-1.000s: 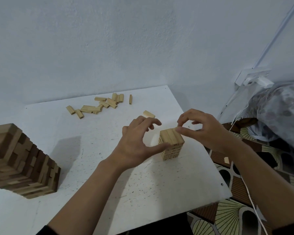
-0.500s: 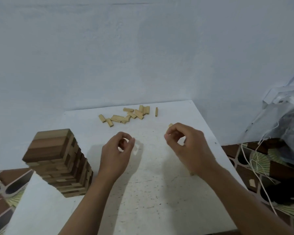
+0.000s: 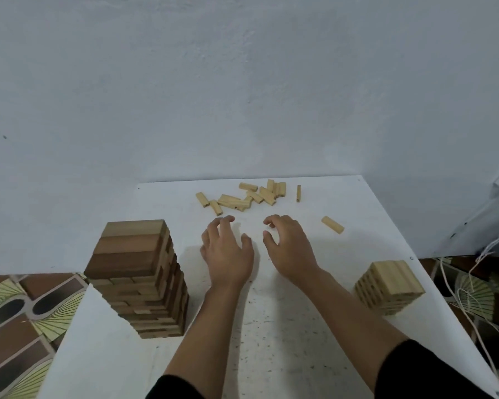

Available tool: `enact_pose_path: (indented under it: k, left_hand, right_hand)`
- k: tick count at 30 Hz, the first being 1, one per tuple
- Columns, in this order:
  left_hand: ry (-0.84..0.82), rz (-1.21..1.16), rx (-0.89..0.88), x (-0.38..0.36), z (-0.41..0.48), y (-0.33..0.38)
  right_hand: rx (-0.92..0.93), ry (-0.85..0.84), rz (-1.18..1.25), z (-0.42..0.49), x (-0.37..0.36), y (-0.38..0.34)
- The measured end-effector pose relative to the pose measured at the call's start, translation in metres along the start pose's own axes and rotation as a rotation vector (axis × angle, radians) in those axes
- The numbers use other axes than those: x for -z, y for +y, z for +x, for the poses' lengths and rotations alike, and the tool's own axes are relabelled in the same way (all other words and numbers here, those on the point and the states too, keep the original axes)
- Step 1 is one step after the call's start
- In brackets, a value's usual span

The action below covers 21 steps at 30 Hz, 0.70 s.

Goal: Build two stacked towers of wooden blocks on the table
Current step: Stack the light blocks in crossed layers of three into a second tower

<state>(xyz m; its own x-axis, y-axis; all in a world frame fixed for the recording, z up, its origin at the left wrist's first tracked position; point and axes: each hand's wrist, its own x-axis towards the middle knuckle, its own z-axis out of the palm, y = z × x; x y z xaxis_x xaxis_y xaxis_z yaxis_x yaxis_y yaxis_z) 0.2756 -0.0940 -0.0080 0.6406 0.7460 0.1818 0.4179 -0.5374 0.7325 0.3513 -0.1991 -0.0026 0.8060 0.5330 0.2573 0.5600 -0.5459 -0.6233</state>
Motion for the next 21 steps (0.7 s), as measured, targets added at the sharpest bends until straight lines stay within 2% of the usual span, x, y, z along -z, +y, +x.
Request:
enact_pose_path:
  k: [6,10,13,16,21]
  left_hand:
    - [-0.072,0.145,0.03,-0.011,0.033,-0.006]
    - [-0.198,0.234,0.054,-0.021,0.046,-0.009]
    - [-0.228,0.304,0.049,-0.024,0.044,-0.011]
    - [-0.21,0.273,0.017,-0.024,0.036,-0.013]
    - [-0.07,0.23,-0.043,-0.02,0.028,-0.018]
  right_hand:
    - [0.071,-0.085,-0.04,0.039,-0.018,0.002]
    - [0.123,-0.191,-0.061,0.061,-0.033,-0.001]
    - [0.141,-0.288,-0.111,0.073,-0.04,-0.001]
    - [0.169,-0.298,-0.183,0.084,-0.046,0.004]
    - [0.192,-0.263,-0.208,0.097,-0.054,0.003]
